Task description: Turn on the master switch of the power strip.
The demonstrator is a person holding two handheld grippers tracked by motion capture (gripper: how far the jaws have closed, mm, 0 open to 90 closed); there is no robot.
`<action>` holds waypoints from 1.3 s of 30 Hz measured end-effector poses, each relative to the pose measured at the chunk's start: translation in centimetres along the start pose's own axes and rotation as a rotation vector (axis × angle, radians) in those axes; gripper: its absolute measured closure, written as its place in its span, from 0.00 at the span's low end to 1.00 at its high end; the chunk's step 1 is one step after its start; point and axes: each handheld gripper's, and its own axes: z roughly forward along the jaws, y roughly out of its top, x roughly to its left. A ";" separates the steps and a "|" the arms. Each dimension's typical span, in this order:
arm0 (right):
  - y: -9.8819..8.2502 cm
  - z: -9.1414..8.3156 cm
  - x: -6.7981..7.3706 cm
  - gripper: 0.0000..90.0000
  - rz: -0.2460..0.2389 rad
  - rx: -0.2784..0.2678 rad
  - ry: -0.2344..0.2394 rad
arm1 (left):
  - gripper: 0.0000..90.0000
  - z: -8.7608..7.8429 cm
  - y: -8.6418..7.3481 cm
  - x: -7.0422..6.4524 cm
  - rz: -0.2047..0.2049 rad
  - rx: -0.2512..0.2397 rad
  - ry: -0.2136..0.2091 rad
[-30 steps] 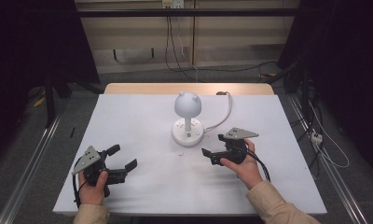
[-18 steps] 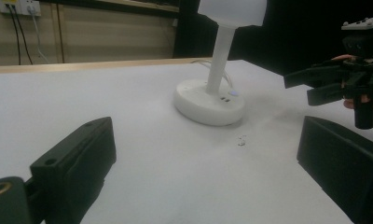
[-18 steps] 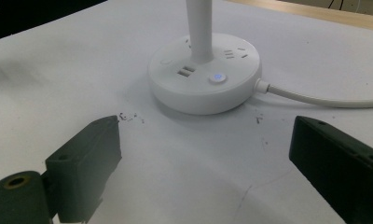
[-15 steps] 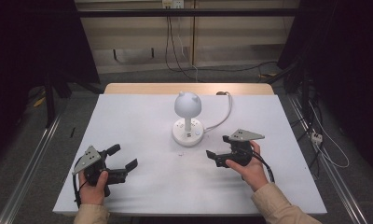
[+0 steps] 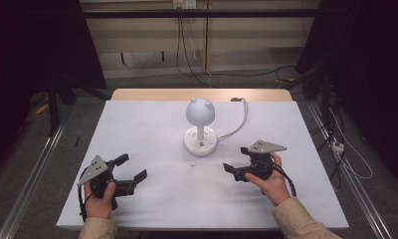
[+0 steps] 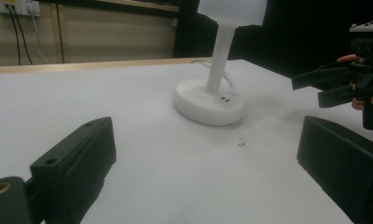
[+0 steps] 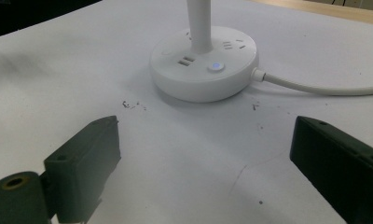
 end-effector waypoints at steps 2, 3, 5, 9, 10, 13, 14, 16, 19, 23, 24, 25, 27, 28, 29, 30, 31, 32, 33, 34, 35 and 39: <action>-0.1 -0.2 0.0 0.10 -0.005 -0.004 0.001 | 0.05 0.0 0.0 0.0 0.001 -0.002 -0.001; -0.1 -0.3 0.0 0.10 -0.002 -0.008 0.000 | 0.05 0.0 0.0 0.0 0.001 -0.001 -0.001; -0.3 -0.6 0.0 0.09 -0.001 -0.006 0.001 | 0.05 0.0 0.0 -0.1 0.001 0.000 -0.003; -0.7 -0.9 -0.1 0.09 -0.012 -0.001 -0.006 | 0.05 0.0 0.0 0.0 0.002 0.004 -0.004; -0.8 -1.0 -0.2 0.09 -0.015 0.003 -0.008 | 0.05 0.1 0.0 -0.1 0.001 0.008 -0.003; -1.0 -1.4 -0.3 0.08 -0.014 0.001 -0.008 | 0.05 0.1 0.0 -0.1 0.004 0.008 -0.004; -1.0 -1.6 -0.3 0.08 -0.013 0.000 -0.009 | 0.05 0.1 0.0 -0.1 0.004 0.008 -0.004; -1.1 -1.9 -0.4 0.10 -0.010 -0.004 -0.005 | 0.05 0.1 0.0 -0.1 0.004 0.007 -0.004; -1.3 -2.4 -0.6 0.09 -0.013 -0.005 -0.006 | 0.05 0.1 0.0 -0.1 0.000 0.008 -0.003; -1.7 -2.7 -0.8 0.09 -0.014 0.002 -0.008 | 0.05 0.1 0.0 -0.1 0.003 0.007 -0.005; -1.8 -2.8 -0.8 0.09 -0.011 -0.001 -0.007 | 0.05 0.1 0.0 -0.1 0.003 0.007 -0.005; -1.9 -2.8 -0.9 0.09 -0.008 0.000 -0.004 | 0.05 0.2 0.0 -0.1 0.001 0.006 -0.004; -2.0 -3.0 -0.9 0.08 -0.010 0.003 -0.009 | 0.05 0.2 -0.1 -0.1 -0.001 0.006 -0.005; -2.1 -3.1 -1.0 0.08 -0.014 0.001 -0.010 | 0.05 0.2 -0.1 -0.1 -0.001 0.007 -0.003; -2.1 -3.2 -1.0 0.08 -0.009 -0.003 -0.011 | 0.05 0.2 -0.1 -0.1 -0.001 0.007 -0.003; -2.2 -3.4 -1.1 0.08 -0.004 -0.007 -0.014 | 0.05 0.2 -0.1 -0.1 0.001 0.009 -0.004; -2.2 -3.5 -1.1 0.08 -0.004 -0.012 -0.016 | 0.05 0.2 -0.1 -0.1 0.001 0.009 -0.004; -2.3 -3.7 -1.2 0.08 0.004 -0.016 -0.018 | 0.05 0.2 -0.1 -0.1 0.002 0.008 -0.004; -2.4 -3.7 -1.2 0.08 0.003 -0.018 -0.019 | 0.05 0.2 -0.1 -0.1 -0.002 0.006 -0.002; -2.5 -3.9 -1.2 0.08 0.005 -0.019 -0.021 | 0.05 0.2 -0.1 -0.1 -0.001 0.006 -0.001; -2.6 -4.0 -1.2 0.08 0.006 -0.017 -0.021 | 0.05 0.1 -0.1 -0.1 0.000 0.007 -0.001; -2.8 -4.3 -1.0 0.08 -0.008 -0.030 -0.033 | 0.05 0.1 -0.1 -0.1 -0.003 0.007 -0.002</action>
